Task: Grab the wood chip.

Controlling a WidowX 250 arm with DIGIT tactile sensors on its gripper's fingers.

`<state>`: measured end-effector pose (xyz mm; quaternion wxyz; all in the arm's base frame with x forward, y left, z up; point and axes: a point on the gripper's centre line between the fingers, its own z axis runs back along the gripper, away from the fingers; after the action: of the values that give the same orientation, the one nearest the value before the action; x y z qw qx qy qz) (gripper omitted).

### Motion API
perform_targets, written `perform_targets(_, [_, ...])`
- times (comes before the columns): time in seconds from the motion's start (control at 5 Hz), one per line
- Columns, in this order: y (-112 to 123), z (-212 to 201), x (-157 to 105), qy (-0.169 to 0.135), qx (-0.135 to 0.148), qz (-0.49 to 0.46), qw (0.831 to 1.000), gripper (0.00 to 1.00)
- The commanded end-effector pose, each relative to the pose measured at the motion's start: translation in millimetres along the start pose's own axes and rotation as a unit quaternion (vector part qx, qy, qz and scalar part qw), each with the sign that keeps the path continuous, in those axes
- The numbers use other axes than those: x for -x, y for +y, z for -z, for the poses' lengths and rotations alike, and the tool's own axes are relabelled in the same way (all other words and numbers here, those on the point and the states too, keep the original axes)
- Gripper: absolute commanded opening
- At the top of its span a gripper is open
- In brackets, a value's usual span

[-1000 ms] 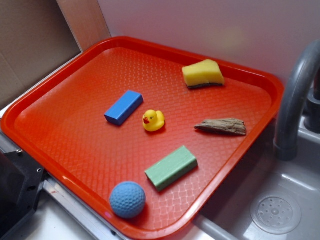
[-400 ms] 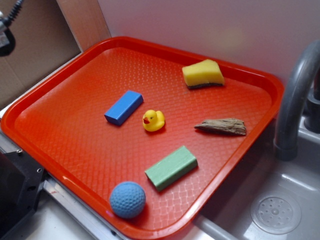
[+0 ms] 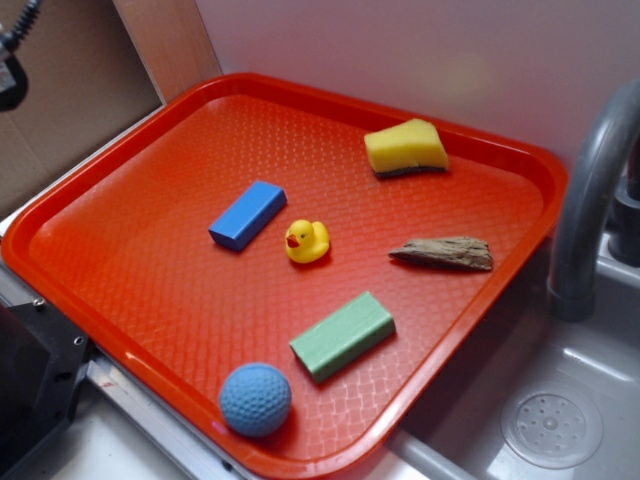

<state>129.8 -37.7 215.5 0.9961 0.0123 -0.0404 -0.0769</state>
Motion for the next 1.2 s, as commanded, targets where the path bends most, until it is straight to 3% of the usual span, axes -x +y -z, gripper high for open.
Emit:
perform_targets(0.0, [-73.1, 40.4, -96.5, -0.023, -0.083, 0.249, 0.965, 1.0])
perform_targets(0.2, [-98.3, 82.0, -135.9, -0.056, -0.056, 0.363, 0.928, 1.0])
perform_targets(0.4, [-112.8, 114.6, -154.5, -0.069, -0.015, 0.442, 0.894, 1.0])
perform_targets(0.6, [-123.8, 136.2, -159.8, -0.081, 0.051, 0.441, 0.892, 1.0])
perform_targets(0.8, [-137.5, 139.3, -154.3, -0.069, 0.059, 0.423, 0.901, 1.0])
perform_targets(1.0, [-151.2, 134.9, -140.5, -0.077, 0.019, 0.429, 0.9, 1.0])
